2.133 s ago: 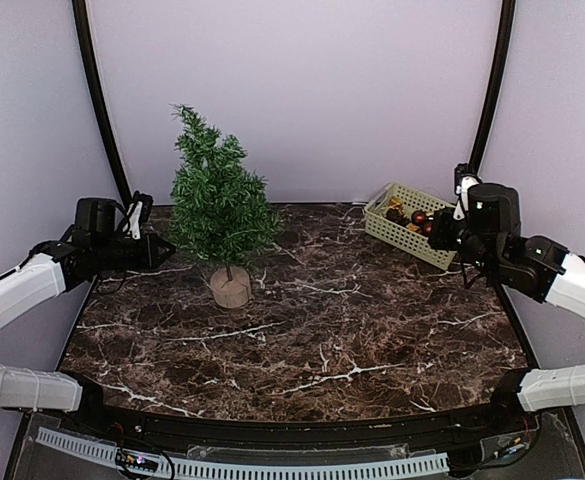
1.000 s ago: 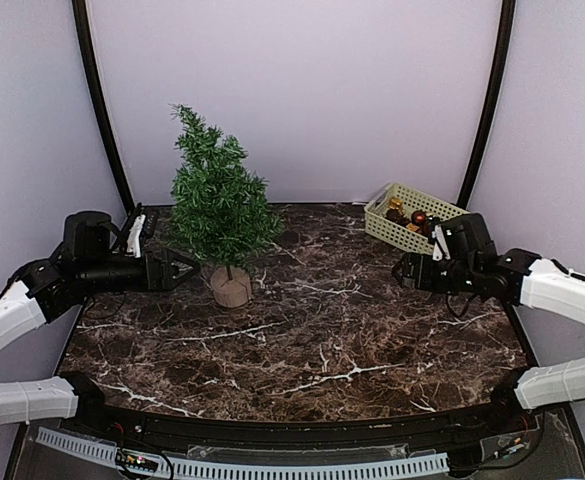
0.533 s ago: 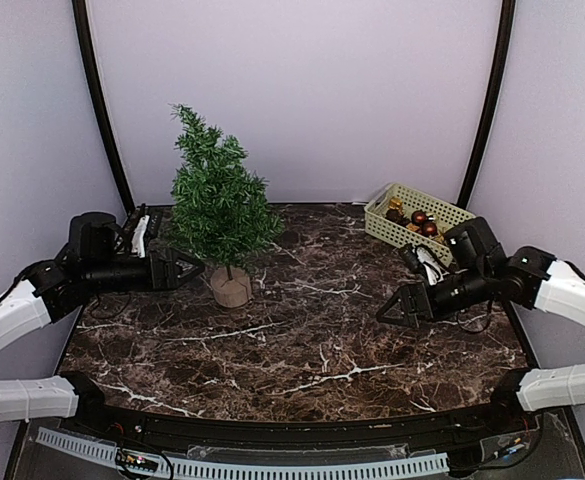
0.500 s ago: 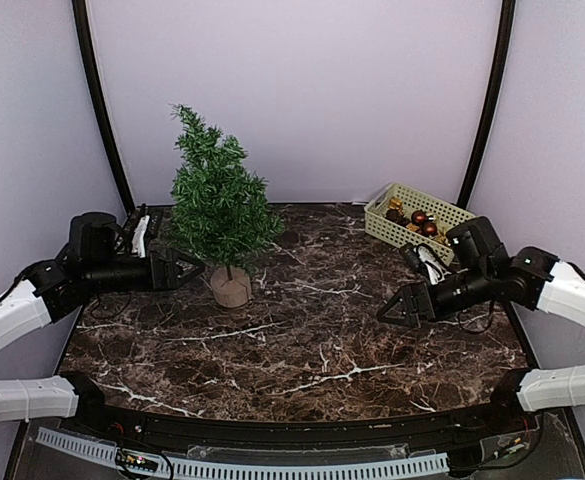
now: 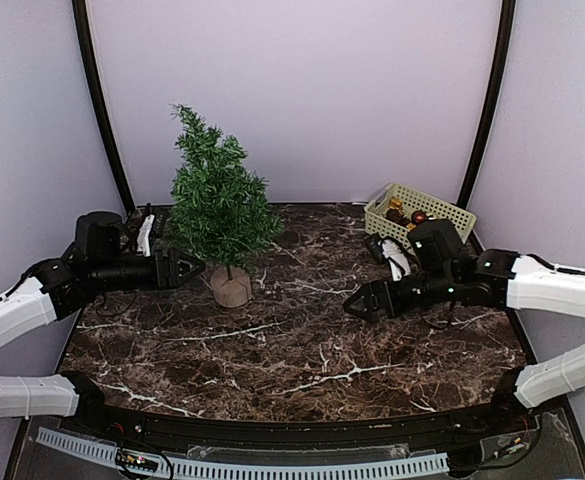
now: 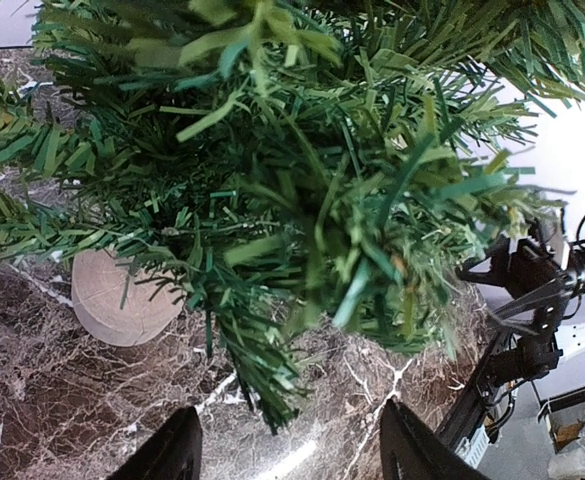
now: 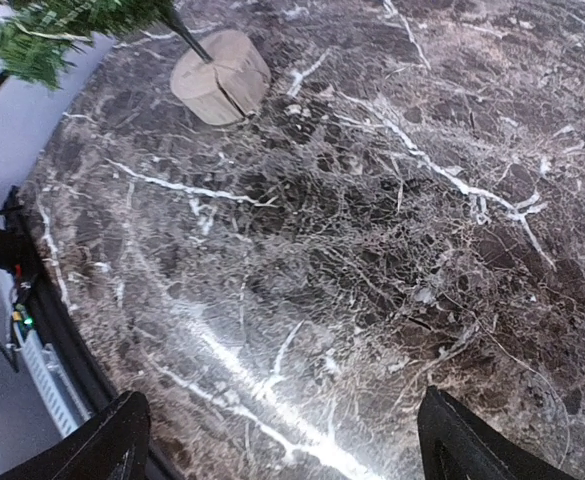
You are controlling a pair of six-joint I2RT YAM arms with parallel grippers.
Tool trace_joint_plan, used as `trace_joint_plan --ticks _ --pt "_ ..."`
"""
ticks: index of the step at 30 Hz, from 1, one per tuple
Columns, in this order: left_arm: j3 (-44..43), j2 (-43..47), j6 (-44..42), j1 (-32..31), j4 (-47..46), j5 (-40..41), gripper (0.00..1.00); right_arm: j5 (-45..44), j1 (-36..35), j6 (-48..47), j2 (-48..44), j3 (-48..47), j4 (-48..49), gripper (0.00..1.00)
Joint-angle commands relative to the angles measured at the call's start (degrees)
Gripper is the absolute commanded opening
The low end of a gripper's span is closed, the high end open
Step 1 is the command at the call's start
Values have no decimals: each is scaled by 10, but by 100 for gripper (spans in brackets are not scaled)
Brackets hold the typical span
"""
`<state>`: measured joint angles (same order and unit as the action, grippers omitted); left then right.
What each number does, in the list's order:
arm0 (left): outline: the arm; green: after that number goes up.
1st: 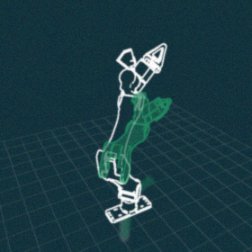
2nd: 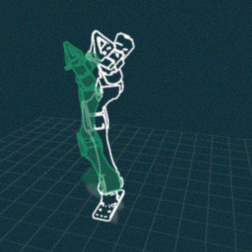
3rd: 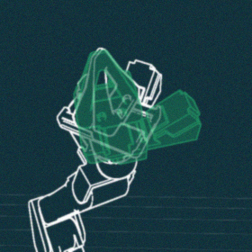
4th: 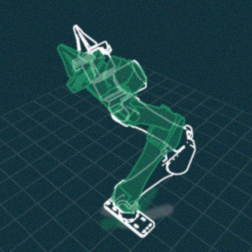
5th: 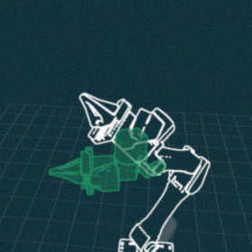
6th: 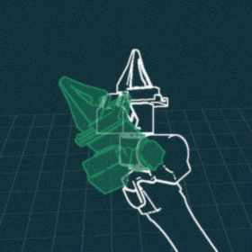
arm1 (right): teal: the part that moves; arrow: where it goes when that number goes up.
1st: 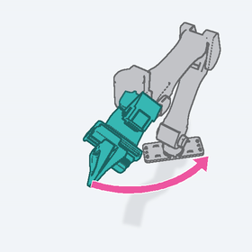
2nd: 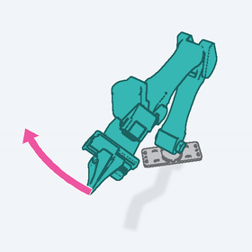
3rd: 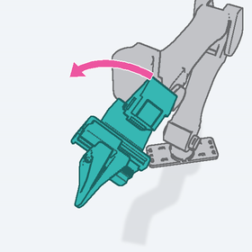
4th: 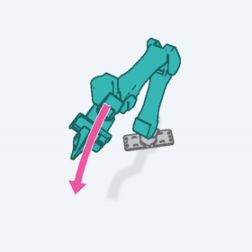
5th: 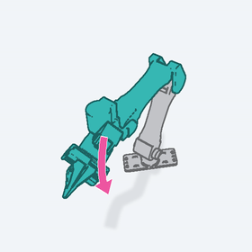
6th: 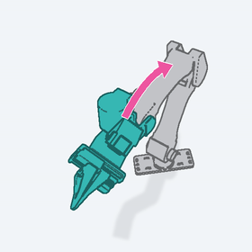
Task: Decorate the small christmas tree
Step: Wrap the side of the string light in the gap of the branches.
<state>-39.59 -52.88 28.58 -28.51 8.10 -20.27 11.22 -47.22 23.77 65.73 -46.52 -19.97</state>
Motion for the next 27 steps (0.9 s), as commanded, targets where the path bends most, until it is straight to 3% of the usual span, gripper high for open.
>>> trace_joint_plan --ticks 1,4,9,17,27 --pt "1 3 -3 -2 -23 6 64 -89 -46 -15 97 -18 125 94" --pt "-2 10 -4 -2 -20 12 72 -109 -80 -24 170 -43 156 93" --pt "1 28 -5 -1 -9 33 74 -181 -131 -35 279 -82 185 92" --pt "5 41 -1 -1 3 46 67 -276 -166 -33 390 -150 184 82" --pt "9 42 8 -1 -5 62 53 -288 -186 -40 472 -194 175 56"
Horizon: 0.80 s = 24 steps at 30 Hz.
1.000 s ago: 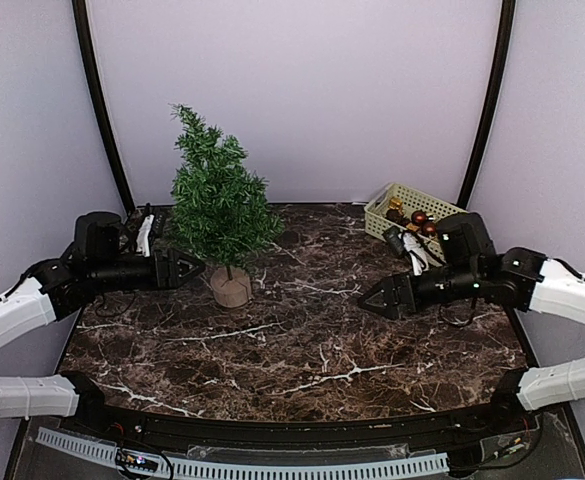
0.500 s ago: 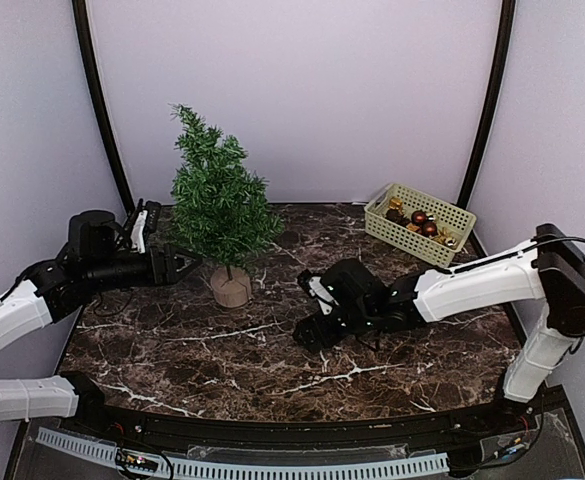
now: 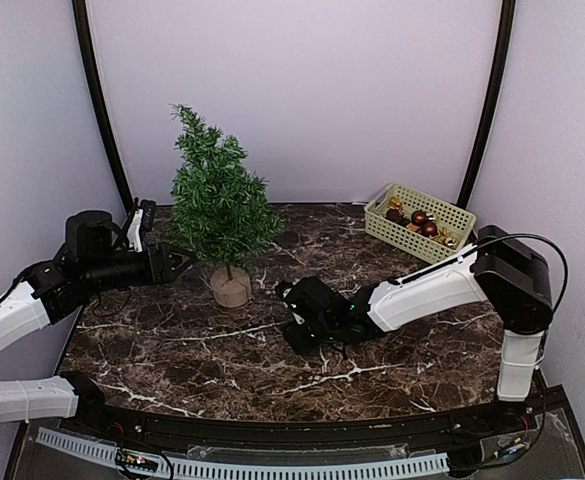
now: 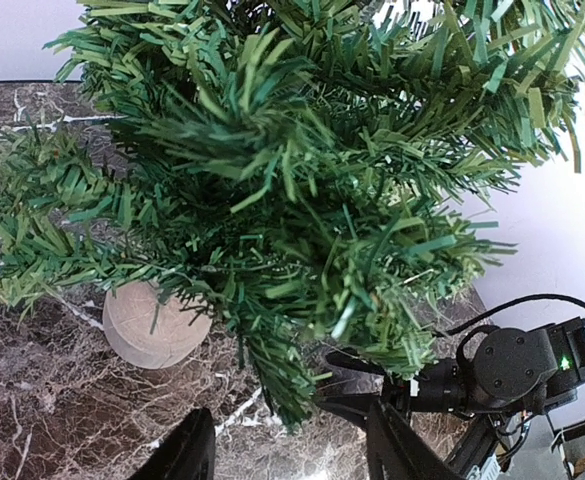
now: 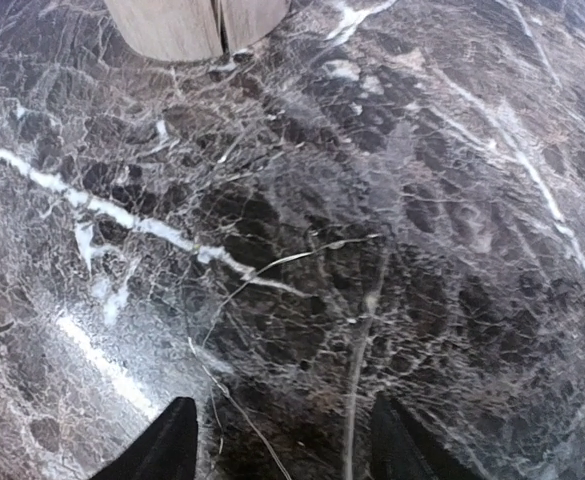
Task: Decorate the small christmas tree
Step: Wrap the side of the string light in the gap of the branches.
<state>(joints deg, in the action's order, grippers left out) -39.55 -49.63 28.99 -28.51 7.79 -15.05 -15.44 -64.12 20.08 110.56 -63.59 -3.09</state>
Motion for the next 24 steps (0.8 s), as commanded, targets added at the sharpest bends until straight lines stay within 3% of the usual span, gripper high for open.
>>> trace_joint_plan --ticks 1,3,8,9,14,17,20,24 --pt "10 9 4 -1 -4 10 53 -26 -20 -3 29 -26 4 53" --pt "11 9 5 -1 -11 7 52 -32 -24 2 37 -28 2 48" --pt "8 -9 1 -1 -20 -12 51 -52 -24 21 37 -16 2 17" --pt "7 -23 0 -1 -23 -22 51 -69 -23 33 24 -6 2 0" --pt "7 -46 -1 -1 -41 -37 54 -116 -22 59 -41 14 -41 0" --pt "4 -54 -2 -1 -56 -37 48 -141 -22 69 -116 27 -82 0" --pt "4 -55 -4 -1 -64 -29 25 -175 -21 73 -189 34 -132 0" --pt "4 -46 -5 0 -52 5 2 -201 -7 75 -282 29 -203 0"
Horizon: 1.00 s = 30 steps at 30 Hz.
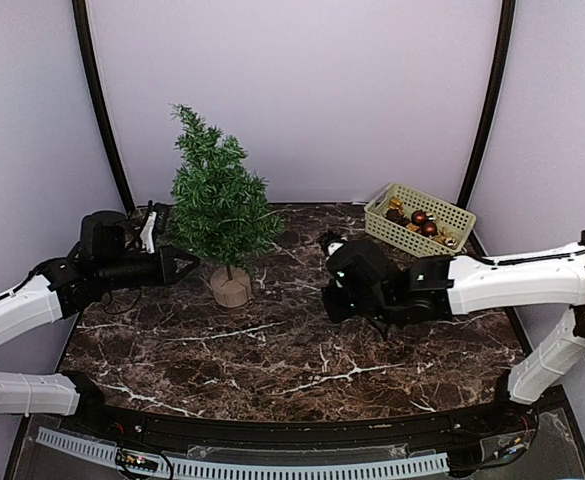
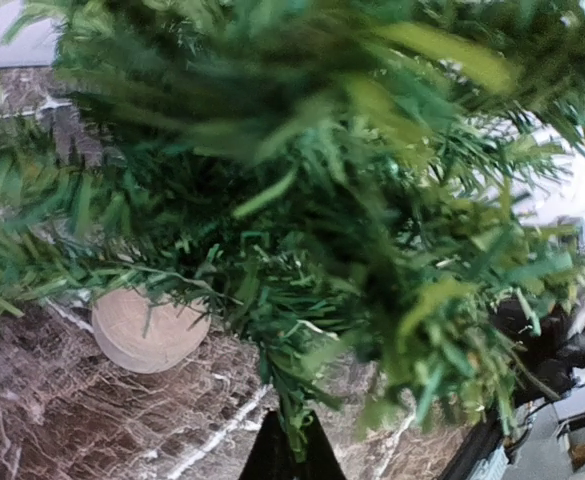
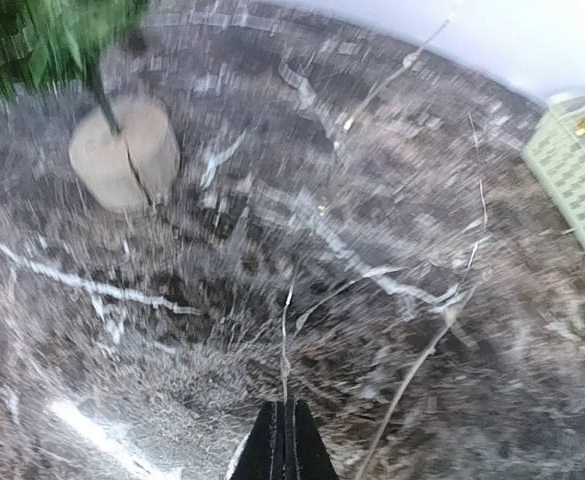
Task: Decorate the small christmas tree
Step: Wrap the side of the string light in the gap of the branches.
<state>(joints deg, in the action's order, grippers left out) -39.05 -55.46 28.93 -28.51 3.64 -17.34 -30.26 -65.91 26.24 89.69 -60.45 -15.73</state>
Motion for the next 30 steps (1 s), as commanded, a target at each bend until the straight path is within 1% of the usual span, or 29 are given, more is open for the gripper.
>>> trace_joint_plan --ticks 1,3,6,7,10,11,15,21,24,26,27,29,30 --pt "-1 19 -5 0 -2 36 0 -52 18 13 -96 -6 -89 0" --pt "0 29 -10 4 11 55 0 -43 35 9 -137 -15 -107 0" --pt "1 43 -22 23 20 52 0 -1 64 -9 -185 -32 -111 0" --pt "3 48 -28 29 21 40 0 16 71 -14 -194 -41 -112 0" --pt "5 47 -40 81 16 -10 0 53 90 -28 -204 -68 -112 0" --pt "4 43 -50 89 13 -30 0 62 94 -31 -201 -76 -113 0" --pt "-13 21 -95 116 27 -44 0 76 99 -40 -172 -101 -109 0" --pt "-19 -7 -150 159 13 -84 0 72 126 -44 -121 -122 -100 0" --pt "-21 -13 -151 171 2 -97 0 91 152 -48 -101 -127 -84 0" --pt "-23 -15 -148 174 3 -91 1 112 167 -54 -88 -128 -71 0" --pt "-25 -15 -149 174 6 -89 3 123 173 -57 -79 -130 -64 0" --pt "-29 -11 -149 174 18 -82 10 140 182 -64 -61 -137 -58 0" --pt "-33 -5 -149 174 32 -74 24 146 185 -67 -51 -143 -58 0"
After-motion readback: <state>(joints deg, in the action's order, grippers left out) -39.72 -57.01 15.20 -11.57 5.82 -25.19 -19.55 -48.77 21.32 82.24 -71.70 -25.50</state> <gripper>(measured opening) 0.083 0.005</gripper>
